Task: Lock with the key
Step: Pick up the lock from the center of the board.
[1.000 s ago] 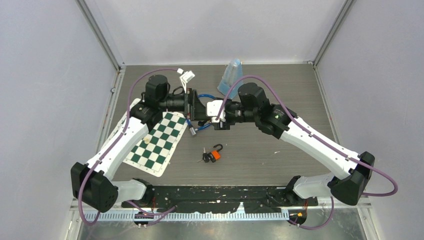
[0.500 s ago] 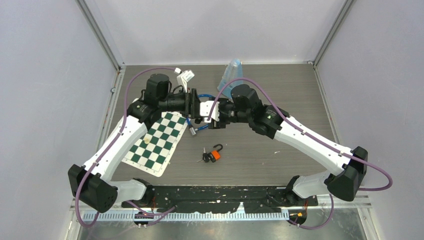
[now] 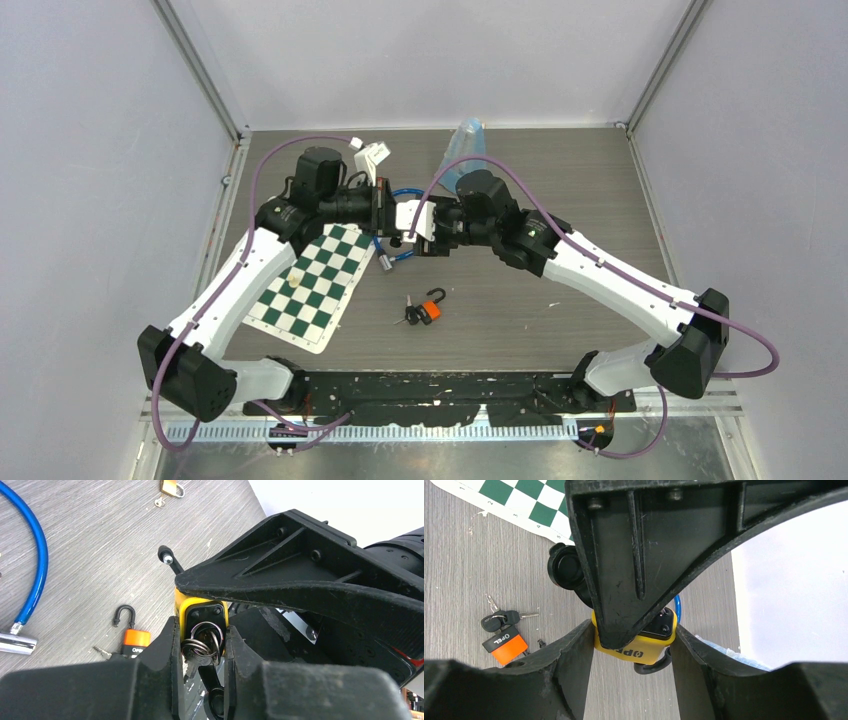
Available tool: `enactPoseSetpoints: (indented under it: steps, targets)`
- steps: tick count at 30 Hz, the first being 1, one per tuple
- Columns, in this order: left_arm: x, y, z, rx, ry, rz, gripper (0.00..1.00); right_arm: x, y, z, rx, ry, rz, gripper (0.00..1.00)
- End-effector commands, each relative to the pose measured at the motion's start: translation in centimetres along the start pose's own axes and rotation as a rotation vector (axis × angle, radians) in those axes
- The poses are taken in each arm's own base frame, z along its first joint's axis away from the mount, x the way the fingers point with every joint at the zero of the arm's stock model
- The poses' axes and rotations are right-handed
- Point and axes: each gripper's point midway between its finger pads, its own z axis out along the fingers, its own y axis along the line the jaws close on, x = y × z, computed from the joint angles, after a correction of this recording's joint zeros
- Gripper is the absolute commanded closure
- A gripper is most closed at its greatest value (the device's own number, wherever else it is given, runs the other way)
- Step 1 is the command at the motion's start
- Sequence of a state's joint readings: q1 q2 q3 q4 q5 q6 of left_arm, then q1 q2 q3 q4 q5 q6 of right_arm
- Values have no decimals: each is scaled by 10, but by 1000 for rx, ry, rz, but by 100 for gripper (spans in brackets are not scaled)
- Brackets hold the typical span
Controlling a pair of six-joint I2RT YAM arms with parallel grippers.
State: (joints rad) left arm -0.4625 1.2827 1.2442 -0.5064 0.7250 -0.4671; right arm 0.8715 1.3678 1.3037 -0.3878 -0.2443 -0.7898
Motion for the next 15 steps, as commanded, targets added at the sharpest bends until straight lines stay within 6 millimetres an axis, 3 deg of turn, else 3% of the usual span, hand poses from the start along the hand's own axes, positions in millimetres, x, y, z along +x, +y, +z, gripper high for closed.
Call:
enactPoseSetpoints:
  steps: [1,5,6,8,10,15]
  targets:
    - [-10,-22,-5,63,-5,64,100,-28,-31,-9,118,-80,-1,81]
    - [-19,-20,-7,36,-36,79,100,-23,-24,-12,121,-87,22,48]
    - [-22,-20,-8,33,-44,81,100,-19,-22,-11,124,-85,27,35]
    - [-29,-17,-9,13,-64,82,100,-16,-19,-14,135,-90,38,22]
    - [-35,-12,-12,-6,-84,80,100,-13,-15,-17,143,-90,46,15]
    - [-50,2,-22,-56,-133,68,100,-5,-10,-31,183,-92,109,11]
